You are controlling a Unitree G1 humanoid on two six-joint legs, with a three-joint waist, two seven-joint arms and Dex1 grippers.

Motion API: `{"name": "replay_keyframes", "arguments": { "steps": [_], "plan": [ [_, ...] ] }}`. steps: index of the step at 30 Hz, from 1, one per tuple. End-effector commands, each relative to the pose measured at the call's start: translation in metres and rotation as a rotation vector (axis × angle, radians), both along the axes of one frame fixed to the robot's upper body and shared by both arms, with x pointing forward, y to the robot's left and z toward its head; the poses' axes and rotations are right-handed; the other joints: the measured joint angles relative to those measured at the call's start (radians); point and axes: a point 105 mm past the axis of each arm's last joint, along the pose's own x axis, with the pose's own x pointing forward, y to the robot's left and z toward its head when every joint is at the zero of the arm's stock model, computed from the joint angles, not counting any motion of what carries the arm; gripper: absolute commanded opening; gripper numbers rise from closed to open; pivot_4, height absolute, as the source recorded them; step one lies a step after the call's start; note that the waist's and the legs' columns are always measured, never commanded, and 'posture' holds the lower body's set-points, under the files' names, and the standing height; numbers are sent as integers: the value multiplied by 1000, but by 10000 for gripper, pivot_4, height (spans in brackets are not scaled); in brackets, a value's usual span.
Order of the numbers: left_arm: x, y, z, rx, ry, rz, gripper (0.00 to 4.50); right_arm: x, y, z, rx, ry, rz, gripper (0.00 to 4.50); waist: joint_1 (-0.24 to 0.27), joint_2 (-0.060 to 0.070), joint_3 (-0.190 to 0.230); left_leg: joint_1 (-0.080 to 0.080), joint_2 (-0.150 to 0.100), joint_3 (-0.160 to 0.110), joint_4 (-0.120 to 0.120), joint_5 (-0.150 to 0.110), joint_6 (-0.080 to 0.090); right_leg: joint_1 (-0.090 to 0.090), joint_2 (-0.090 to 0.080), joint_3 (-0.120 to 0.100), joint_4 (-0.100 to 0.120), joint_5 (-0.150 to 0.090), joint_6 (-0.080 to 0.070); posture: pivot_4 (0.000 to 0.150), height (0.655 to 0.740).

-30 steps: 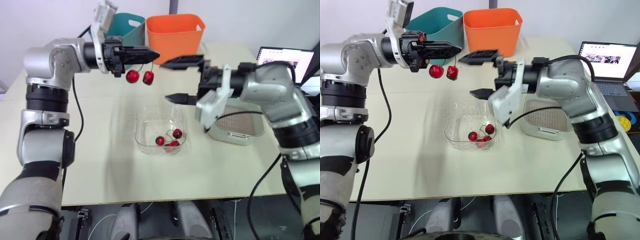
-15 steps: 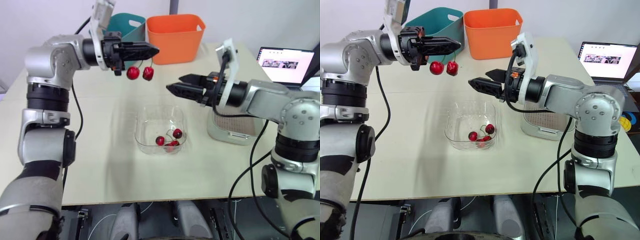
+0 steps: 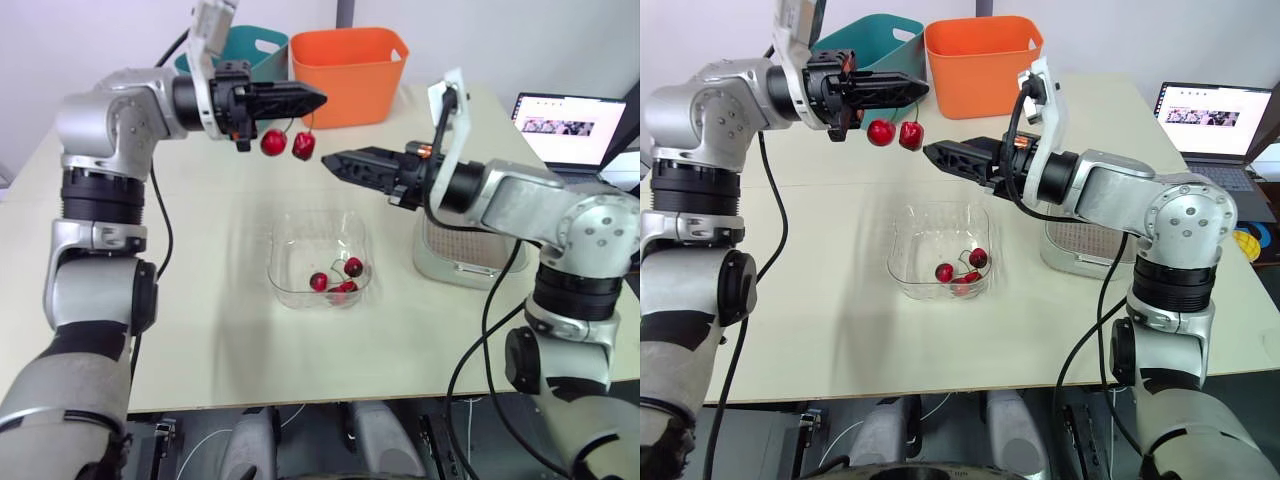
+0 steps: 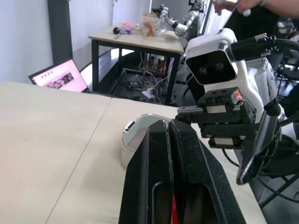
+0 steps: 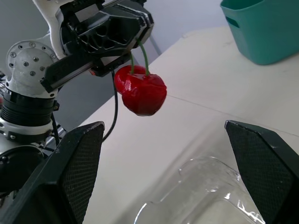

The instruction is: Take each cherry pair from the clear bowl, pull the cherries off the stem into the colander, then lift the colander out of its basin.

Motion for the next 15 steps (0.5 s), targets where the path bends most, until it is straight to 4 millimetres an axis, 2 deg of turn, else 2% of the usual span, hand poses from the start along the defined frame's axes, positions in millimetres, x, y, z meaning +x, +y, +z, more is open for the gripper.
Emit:
{"name": "replay_keyframes", "arguments": {
  "steps": [1,7,15],
  "plan": [
    [-11,1,19,-41,-62,-23,1226,-2,9,15,33,-62,21,44821,0,0,0,0,0,0,0,0,0,0,0,0,0,0,0,1500,7400],
    [-17,-3,15,-39,-52,-51,1226,9,19,18,70,-62,21,44821,0,0,0,0,0,0,0,0,0,0,0,0,0,0,0,1500,7400],
    [-16,-5,11,-45,-42,-52,1226,10,28,22,88,-68,45,44821,0,0,0,0,0,0,0,0,0,0,0,0,0,0,0,1500,7400]
  ]
}}
